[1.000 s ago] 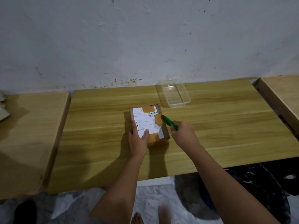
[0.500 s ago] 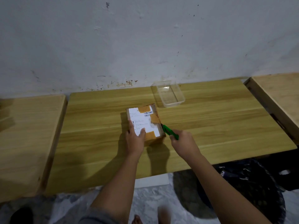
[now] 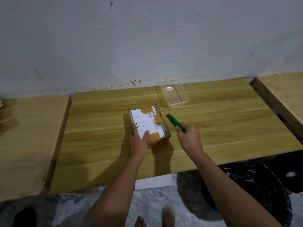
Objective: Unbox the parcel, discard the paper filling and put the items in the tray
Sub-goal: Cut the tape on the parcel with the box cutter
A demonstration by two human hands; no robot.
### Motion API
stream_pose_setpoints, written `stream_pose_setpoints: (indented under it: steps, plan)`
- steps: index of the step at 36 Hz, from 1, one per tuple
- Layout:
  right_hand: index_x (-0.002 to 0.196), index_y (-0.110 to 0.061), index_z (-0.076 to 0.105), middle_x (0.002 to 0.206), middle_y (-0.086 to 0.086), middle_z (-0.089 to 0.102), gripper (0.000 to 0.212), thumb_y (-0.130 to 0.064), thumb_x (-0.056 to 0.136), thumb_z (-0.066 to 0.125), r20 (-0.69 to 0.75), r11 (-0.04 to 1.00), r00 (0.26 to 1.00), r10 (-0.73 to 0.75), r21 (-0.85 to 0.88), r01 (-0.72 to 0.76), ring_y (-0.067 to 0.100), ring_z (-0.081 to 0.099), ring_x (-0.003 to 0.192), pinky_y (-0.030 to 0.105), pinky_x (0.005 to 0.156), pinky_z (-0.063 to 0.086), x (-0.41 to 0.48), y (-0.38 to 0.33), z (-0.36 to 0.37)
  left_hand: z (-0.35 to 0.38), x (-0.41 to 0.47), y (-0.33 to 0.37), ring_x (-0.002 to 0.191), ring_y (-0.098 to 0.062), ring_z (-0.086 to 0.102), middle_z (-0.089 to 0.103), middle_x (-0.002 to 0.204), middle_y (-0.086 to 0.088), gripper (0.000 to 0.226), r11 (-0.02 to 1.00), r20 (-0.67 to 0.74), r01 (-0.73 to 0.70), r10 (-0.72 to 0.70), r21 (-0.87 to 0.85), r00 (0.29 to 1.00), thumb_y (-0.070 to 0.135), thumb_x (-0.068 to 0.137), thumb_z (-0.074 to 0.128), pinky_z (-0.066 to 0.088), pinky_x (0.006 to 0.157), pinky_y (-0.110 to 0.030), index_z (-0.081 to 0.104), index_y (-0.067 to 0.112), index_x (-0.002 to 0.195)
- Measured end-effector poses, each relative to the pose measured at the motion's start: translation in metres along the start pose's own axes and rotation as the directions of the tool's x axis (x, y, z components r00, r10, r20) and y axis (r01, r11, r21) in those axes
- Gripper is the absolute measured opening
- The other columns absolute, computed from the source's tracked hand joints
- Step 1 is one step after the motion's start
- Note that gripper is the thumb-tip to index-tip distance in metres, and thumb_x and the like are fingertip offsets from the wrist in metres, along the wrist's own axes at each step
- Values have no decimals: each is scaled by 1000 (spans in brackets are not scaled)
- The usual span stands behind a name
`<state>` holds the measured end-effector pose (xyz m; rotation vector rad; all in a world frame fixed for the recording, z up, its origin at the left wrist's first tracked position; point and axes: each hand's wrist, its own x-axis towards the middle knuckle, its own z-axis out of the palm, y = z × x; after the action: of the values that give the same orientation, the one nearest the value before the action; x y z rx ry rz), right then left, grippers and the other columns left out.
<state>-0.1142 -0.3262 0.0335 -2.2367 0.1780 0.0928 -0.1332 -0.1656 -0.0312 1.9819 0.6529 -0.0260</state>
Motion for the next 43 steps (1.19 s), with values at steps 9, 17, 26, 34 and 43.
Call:
stream_pose_setpoints:
  steps: [9,17,26,34,43]
  plan:
    - [127,-11,55,101,5,66,34,-19,94,50,-56,992,997,50,114,-44,8,55,67,25,62,46,13,8,6,-40,33,17,144,-21,7,11,157,-2,71,743,170,-426,399,517,901,37,92,50,16,115,-35,12,15,148]
    - [128,-13,54,92,4,59,36,-21,93,51,-42,979,994,96,182,-87,16,52,79,22,60,41,25,21,17,-51,89,27,144,-10,-12,-4,156,11,71,269,734,-827,380,494,563,66,87,30,-9,116,-35,7,36,147]
    - [127,-15,55,78,-3,55,35,-21,93,51,-27,974,995,97,210,-90,4,47,60,19,52,37,28,20,25,-31,85,13,144,-22,-11,-8,157,8,82,549,294,-427,316,719,902,77,80,19,-5,117,-44,0,34,147]
    - [130,-14,53,84,3,66,36,-23,95,48,5,992,1000,-3,124,2,10,56,61,14,49,42,20,-8,30,-16,40,6,143,-34,-14,-8,158,-8,75,775,-71,-17,81,632,994,64,90,22,-6,115,-47,4,23,149]
    - [125,-16,55,85,11,66,31,-22,95,46,34,999,999,-37,-13,38,22,61,62,35,54,50,15,-28,42,-32,25,-6,141,-32,-20,-12,157,-5,76,726,80,-170,157,666,984,67,88,22,-8,115,-46,1,27,149]
